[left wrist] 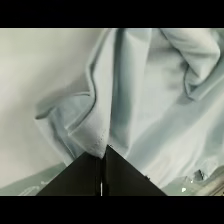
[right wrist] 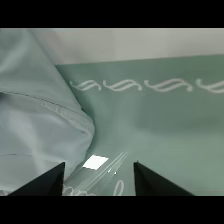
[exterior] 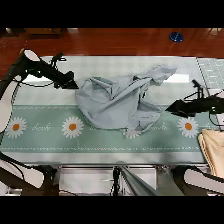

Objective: Fold the shirts.

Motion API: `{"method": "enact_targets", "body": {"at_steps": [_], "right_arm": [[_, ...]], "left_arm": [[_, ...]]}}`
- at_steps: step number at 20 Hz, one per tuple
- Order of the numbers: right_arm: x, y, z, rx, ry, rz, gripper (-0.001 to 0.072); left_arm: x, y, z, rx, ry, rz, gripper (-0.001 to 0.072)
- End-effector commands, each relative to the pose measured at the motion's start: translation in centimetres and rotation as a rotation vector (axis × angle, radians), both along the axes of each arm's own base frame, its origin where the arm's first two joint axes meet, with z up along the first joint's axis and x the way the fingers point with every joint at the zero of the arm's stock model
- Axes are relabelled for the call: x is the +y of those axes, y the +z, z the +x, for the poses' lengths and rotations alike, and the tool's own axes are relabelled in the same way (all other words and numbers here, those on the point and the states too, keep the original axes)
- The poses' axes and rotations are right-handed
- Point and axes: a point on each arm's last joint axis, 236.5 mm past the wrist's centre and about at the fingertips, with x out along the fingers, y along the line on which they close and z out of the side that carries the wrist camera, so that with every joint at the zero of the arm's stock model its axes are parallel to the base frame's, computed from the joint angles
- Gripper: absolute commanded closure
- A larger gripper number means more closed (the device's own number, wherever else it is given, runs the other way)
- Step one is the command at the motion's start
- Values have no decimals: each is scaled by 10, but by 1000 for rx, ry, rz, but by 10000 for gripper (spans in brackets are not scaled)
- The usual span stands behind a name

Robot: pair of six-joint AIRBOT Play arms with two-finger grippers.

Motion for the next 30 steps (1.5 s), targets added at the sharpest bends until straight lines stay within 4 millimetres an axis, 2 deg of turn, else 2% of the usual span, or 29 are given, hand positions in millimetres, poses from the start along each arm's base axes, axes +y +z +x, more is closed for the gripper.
{"method": "enact_targets", "body": {"at_steps": [1, 4, 5, 6, 7, 8, 9, 10, 12, 14, 15, 16, 17, 18, 20, 21, 23, 25, 28, 30], "right_arm": [[33, -32, -6, 9, 35, -5, 217], [68, -43, 6, 15, 8, 29, 238], [82, -47, 8, 24, 3, 49, 399], [95, -46, 9, 29, 2, 78, 641], [108, -37, 10, 33, -6, 129, 691], [117, -21, 11, 19, 5, 182, 692], [122, 5, 17, -25, 28, 225, 691], [122, 38, 25, -91, 40, 257, 692], [109, 135, 48, -330, 38, 290, 692], [82, 260, 60, -655, -33, 255, 692], [65, 326, 54, -827, -83, 211, 692], [51, 385, 40, -977, -130, 164, 693], [40, 443, 20, -1130, -177, 109, 693], [35, 490, -5, -1255, -203, 51, 693], [34, 553, -49, -1419, -234, -92, 693], [34, 575, -68, -1473, -254, -158, 693], [32, 610, -98, -1550, -303, -247, 693], [28, 631, -123, -1586, -357, -322, 693], [38, 639, -152, -1590, -341, -404, 693], [38, 640, -170, -1581, -338, -485, 693]], "left_arm": [[-3, 7, -9, 9, -34, -6, 689], [-2, 15, -8, -13, -40, -5, 689], [-2, 18, -8, -21, -40, -5, 689], [-1, 23, -7, -35, -40, -5, 689], [1, 33, -5, -65, -43, -4, 690], [4, 48, 0, -104, -33, -6, 690], [7, 73, 6, -162, -16, -20, 690], [13, 102, 12, -230, 8, -38, 690], [24, 186, 21, -405, 101, -120, 690], [38, 293, 16, -645, 215, -237, 690], [49, 350, 5, -775, 292, -298, 690], [57, 405, -14, -913, 350, -346, 690], [61, 450, -37, -1032, 390, -374, 690], [63, 491, -67, -1156, 420, -379, 690], [54, 552, -134, -1370, 444, -354, 690], [47, 574, -167, -1461, 447, -337, 690], [35, 604, -229, -1631, 457, -262, 690], [23, 613, -282, -1736, 484, -165, 690], [21, 601, -329, -1771, 560, -5, 690], [21, 576, -338, -1673, 594, 37, 690]]}}
